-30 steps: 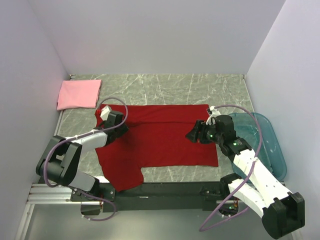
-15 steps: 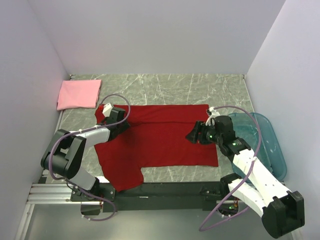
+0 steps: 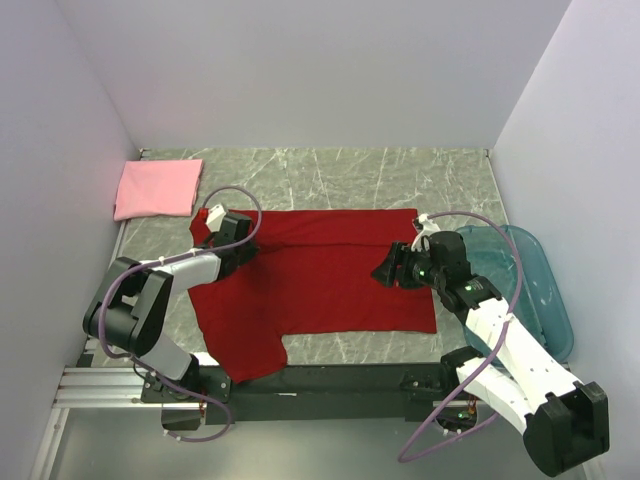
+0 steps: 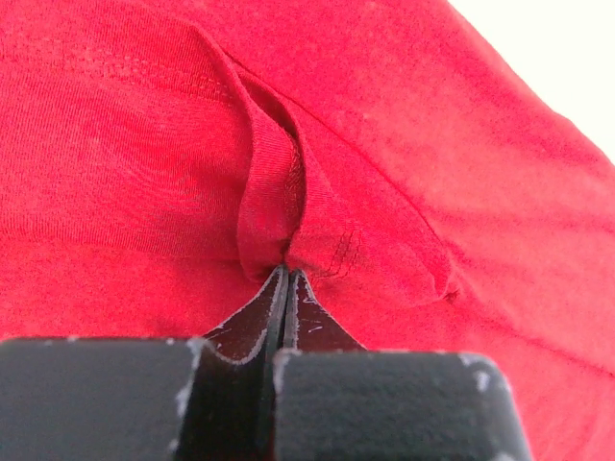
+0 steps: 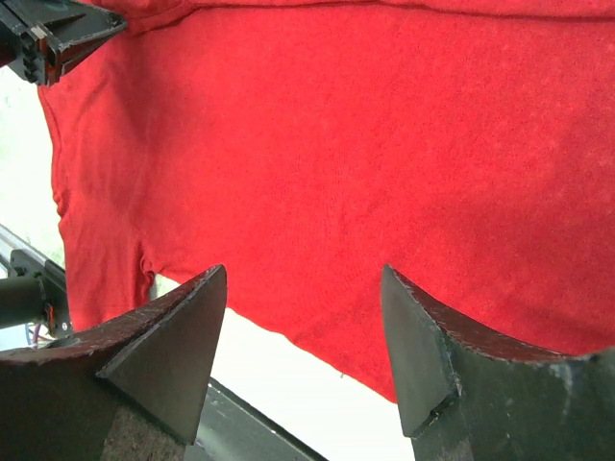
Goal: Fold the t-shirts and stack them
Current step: Fold the tshirt
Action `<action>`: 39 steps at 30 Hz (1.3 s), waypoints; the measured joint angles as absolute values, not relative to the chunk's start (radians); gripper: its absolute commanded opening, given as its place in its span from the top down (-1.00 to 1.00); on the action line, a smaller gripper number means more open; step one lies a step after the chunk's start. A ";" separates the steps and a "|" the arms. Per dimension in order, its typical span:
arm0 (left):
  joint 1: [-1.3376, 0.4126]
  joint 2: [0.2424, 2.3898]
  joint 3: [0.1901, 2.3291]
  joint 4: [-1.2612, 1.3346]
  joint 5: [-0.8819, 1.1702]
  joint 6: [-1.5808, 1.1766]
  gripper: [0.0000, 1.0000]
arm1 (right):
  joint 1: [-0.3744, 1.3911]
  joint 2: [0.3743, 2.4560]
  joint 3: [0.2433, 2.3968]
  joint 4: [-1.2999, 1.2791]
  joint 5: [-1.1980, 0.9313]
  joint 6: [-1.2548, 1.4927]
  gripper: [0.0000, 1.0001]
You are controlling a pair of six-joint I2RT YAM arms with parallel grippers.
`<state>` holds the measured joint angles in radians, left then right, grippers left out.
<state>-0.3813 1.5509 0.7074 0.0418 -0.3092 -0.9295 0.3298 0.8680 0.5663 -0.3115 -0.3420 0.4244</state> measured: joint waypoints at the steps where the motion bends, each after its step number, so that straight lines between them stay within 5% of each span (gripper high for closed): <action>1: -0.382 1.549 0.707 0.038 -0.307 -0.930 0.99 | 0.330 0.868 0.566 -0.311 -0.342 0.424 -0.43; 12: -0.437 1.453 0.760 -0.122 -0.267 -1.016 0.98 | 0.330 0.868 0.566 -0.311 -0.342 0.424 -0.43; 27: -0.601 1.417 0.759 -0.231 -0.178 -1.192 0.68 | 0.330 0.865 0.562 -0.312 -0.344 0.419 -0.43; 30: -0.643 1.417 0.758 -0.234 -0.176 -1.217 0.47 | 0.330 0.865 0.562 -0.311 -0.350 0.417 -0.43; 39: -0.661 1.307 0.757 -0.326 -0.253 -1.215 -0.66 | 0.330 0.872 0.556 -0.299 -0.393 0.413 -0.40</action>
